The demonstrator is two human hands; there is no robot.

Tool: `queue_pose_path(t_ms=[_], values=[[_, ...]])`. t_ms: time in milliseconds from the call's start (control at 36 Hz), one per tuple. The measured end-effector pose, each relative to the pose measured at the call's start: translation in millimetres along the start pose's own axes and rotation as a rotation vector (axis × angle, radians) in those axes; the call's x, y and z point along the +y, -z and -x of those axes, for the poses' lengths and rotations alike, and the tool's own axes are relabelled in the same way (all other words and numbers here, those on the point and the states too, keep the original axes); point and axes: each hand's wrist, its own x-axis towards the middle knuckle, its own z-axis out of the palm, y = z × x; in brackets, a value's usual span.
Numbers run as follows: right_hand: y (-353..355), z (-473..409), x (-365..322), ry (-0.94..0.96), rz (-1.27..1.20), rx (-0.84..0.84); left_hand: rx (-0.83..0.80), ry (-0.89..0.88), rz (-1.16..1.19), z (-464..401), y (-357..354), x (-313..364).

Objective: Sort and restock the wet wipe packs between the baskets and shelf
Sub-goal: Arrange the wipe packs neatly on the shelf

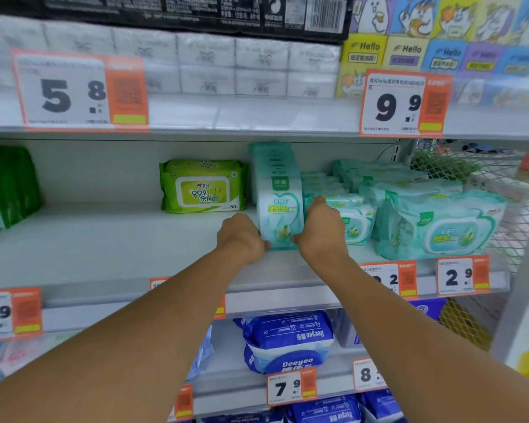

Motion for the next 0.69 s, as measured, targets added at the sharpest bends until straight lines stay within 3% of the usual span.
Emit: queue_pose_path(t_ms=[250, 694], values=[[-6, -14, -2, 0.04, 0.131, -0.047, 0.093, -0.041, -0.081, -17, -10, 4], [-2, -11, 0, 0.029, 0.212, -0.042, 0.031, -0.03, 0.038, -23, -9, -4]])
